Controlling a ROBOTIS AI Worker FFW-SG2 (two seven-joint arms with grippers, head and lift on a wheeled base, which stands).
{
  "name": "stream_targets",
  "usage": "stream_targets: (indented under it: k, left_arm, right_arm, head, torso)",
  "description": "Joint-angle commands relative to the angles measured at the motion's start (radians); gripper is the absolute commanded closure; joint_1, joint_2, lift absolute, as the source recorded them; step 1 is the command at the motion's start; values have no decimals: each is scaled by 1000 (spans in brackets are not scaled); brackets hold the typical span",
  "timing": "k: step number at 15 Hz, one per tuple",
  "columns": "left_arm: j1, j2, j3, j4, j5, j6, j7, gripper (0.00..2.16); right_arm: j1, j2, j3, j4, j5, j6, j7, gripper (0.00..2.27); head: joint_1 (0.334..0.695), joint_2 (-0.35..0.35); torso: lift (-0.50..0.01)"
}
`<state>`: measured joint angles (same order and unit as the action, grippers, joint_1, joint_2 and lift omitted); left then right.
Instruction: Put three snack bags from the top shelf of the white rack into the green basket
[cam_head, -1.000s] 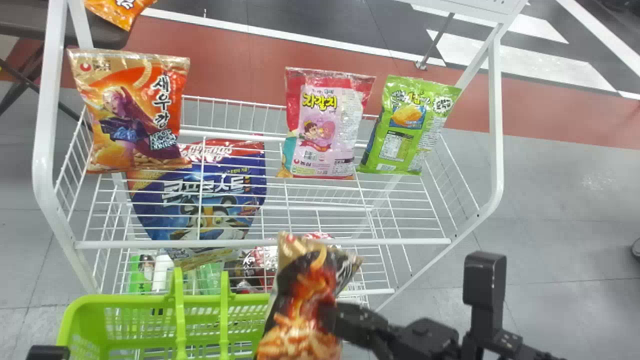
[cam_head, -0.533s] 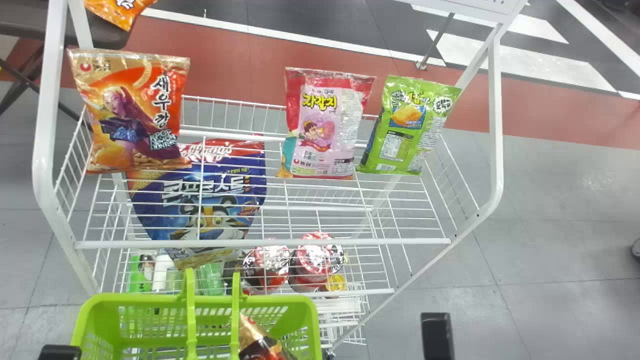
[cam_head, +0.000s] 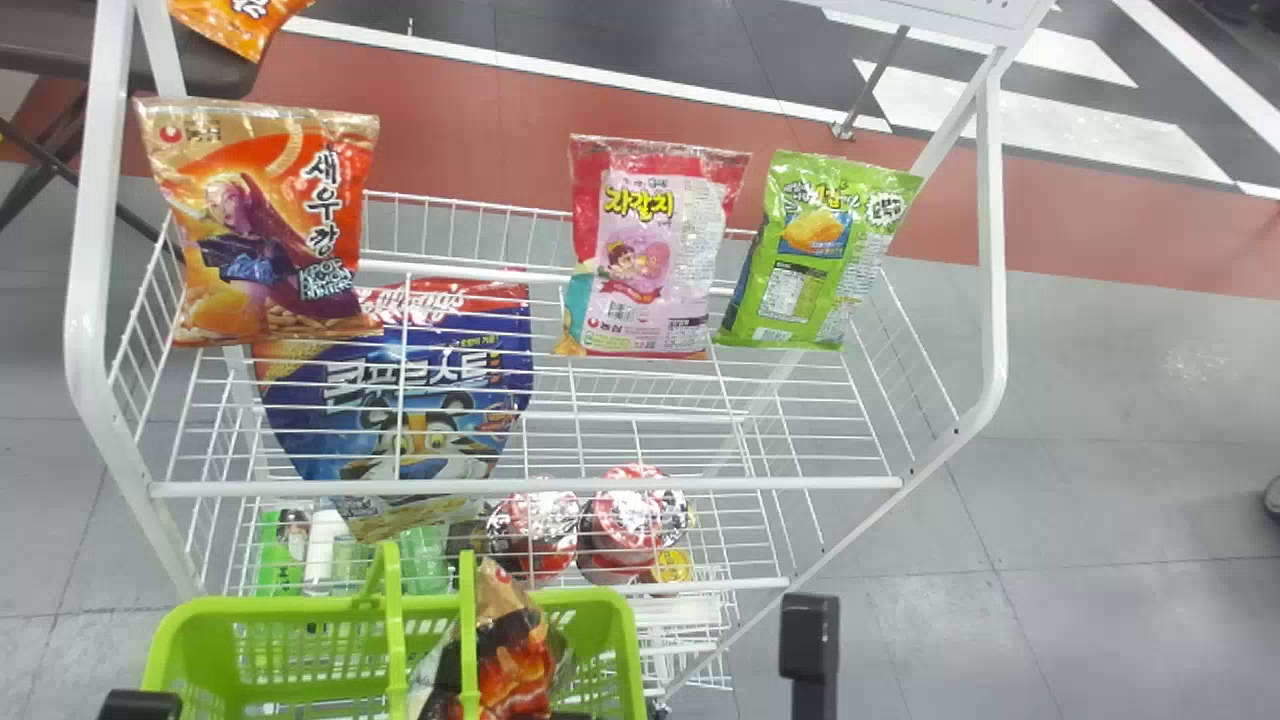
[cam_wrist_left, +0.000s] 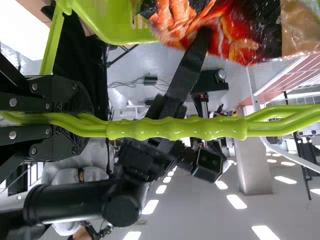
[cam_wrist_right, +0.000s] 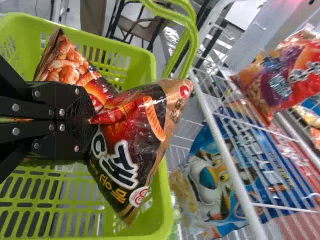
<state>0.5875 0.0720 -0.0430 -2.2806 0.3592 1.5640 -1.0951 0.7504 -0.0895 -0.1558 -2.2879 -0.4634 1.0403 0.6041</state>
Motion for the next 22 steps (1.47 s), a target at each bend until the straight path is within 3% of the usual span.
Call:
stream_targets:
  k: [1, 2, 7, 10, 13, 15, 17, 22]
  left_arm:
    - [0, 0, 0, 1, 0, 7, 3, 2145]
    - [0, 0, -3, 1, 0, 7, 4, 2145]
    - [-2, 0, -3, -3, 0, 7, 4, 2145]
    - [-2, 3, -3, -5, 0, 7, 1, 2145]
    - [-2, 3, -9, -5, -2, 7, 6, 2145]
    - [0, 5, -11, -7, -2, 7, 1, 2145]
    - [2, 5, -12, -5, -2, 7, -3, 2145]
    - [-9, 8, -20, -2, -2, 7, -2, 2145]
  right_arm:
    - [-6, -6, 13, 2, 8, 97, 23, 434]
    - [6, -6, 12, -4, 6, 110, 31, 22]
    - [41, 5, -82, -84, 0, 24, 20, 49]
    - [1, 17, -76, -71, 57, -305, -43, 70]
    - [-134, 17, -24, 15, 154, -529, -124, 70]
    - [-246, 19, 42, 120, 270, -725, -247, 87]
    - [-362, 24, 94, 219, 387, -756, -351, 90]
    - [-618, 33, 102, 478, 443, -756, -406, 161]
  head:
    - [695, -350]
    - [695, -350]
    - [695, -350]
    - [695, -350]
    - [695, -350]
    - [695, -350]
    - [695, -350]
    - [695, -350]
  torso:
    - [0]
    - [0]
    - [0]
    - [0]
    - [0]
    - [0]
    - [0]
    - [0]
